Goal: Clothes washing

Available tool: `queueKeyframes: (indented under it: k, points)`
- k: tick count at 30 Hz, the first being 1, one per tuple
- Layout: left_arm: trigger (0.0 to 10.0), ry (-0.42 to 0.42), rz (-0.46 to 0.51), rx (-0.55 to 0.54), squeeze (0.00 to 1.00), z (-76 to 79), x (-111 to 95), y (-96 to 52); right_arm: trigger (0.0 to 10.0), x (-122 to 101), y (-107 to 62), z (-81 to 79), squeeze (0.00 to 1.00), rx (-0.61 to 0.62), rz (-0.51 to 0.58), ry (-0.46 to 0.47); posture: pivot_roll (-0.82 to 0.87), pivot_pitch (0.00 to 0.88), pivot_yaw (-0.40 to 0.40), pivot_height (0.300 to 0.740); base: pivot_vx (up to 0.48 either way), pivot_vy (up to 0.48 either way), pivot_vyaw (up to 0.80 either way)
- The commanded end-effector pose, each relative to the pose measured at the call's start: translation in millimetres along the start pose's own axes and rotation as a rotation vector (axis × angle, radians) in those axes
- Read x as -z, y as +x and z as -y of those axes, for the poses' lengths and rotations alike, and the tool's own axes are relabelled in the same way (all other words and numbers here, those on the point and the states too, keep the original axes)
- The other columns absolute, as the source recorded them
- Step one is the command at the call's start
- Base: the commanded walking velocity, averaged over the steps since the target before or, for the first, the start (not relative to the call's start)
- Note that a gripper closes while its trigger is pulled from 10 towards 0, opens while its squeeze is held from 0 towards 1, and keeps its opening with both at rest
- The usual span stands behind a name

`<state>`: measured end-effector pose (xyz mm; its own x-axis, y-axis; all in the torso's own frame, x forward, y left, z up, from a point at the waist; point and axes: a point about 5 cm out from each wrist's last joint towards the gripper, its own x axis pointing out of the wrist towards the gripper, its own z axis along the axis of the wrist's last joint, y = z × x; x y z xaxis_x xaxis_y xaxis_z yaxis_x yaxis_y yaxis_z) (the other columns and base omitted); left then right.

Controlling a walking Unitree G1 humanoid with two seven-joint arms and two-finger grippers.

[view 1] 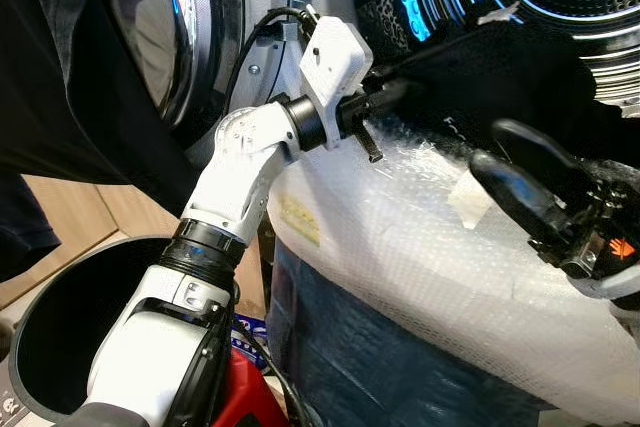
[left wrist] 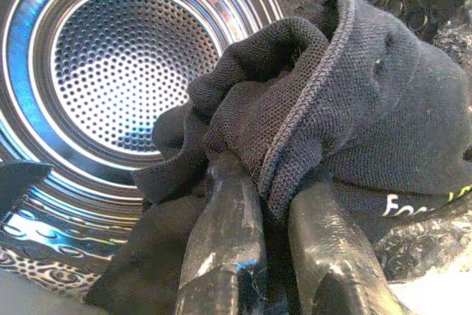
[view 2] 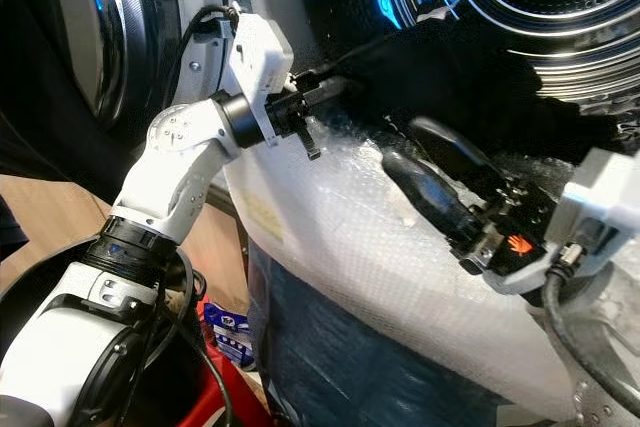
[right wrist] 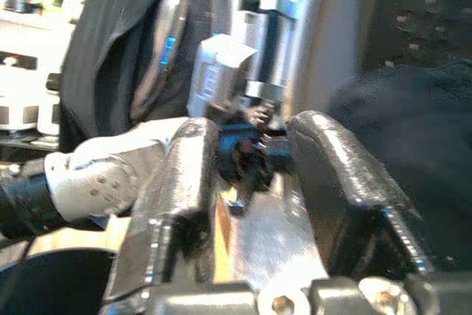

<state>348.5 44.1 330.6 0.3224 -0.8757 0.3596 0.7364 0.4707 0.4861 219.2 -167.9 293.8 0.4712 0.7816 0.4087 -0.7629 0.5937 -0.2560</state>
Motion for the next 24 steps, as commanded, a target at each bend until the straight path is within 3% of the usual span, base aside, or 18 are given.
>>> queueKeyframes:
  k: [1,8,9,14,15,20,24]
  points:
    - [10.0,-0.002,0.03,0.042,0.0,3.7,-7,2.5,10.0,-2,7.8,-9.9,1.0,-0.058,-0.015,-0.019,-0.1,0.021,-0.01,0.74,0.0,0.0,0.0]
    - [10.0,-0.025,0.054,0.064,0.0,6.1,-12,1.2,10.0,16,26.4,-26.2,0.98,-0.138,-0.082,-0.001,-0.1,0.021,-0.014,0.74,0.0,0.0,0.0]
    - [10.0,-0.029,0.062,0.068,0.0,6.5,-13,1.5,10.0,21,29.5,-25.9,0.0,-0.133,-0.099,0.0,-0.1,0.02,-0.013,0.74,0.0,0.0,0.0]
    - [10.0,-0.065,0.093,0.091,0.01,10.7,-18,2.6,10.0,38,40.6,-21.1,0.0,-0.082,-0.157,-0.006,-0.1,0.019,-0.014,0.74,0.0,0.0,0.0]
    - [10.0,-0.08,0.103,0.099,1.0,11.3,-19,2.2,10.0,40,41.9,-20.0,0.0,-0.072,-0.165,-0.011,-0.1,0.019,-0.014,0.74,0.0,0.0,0.0]
    - [10.0,-0.116,0.12,0.117,1.0,11.4,-23,1.3,10.0,55,46.3,-10.0,0.0,0.001,-0.233,-0.054,-0.09,0.02,-0.015,0.74,0.0,0.0,0.0]
    - [10.0,-0.11,0.07,0.199,1.0,16.7,-22,-4.3,10.0,55,43.7,-6.3,0.0,0.008,-0.239,-0.063,-0.09,0.022,-0.015,0.74,0.0,0.0,0.0]
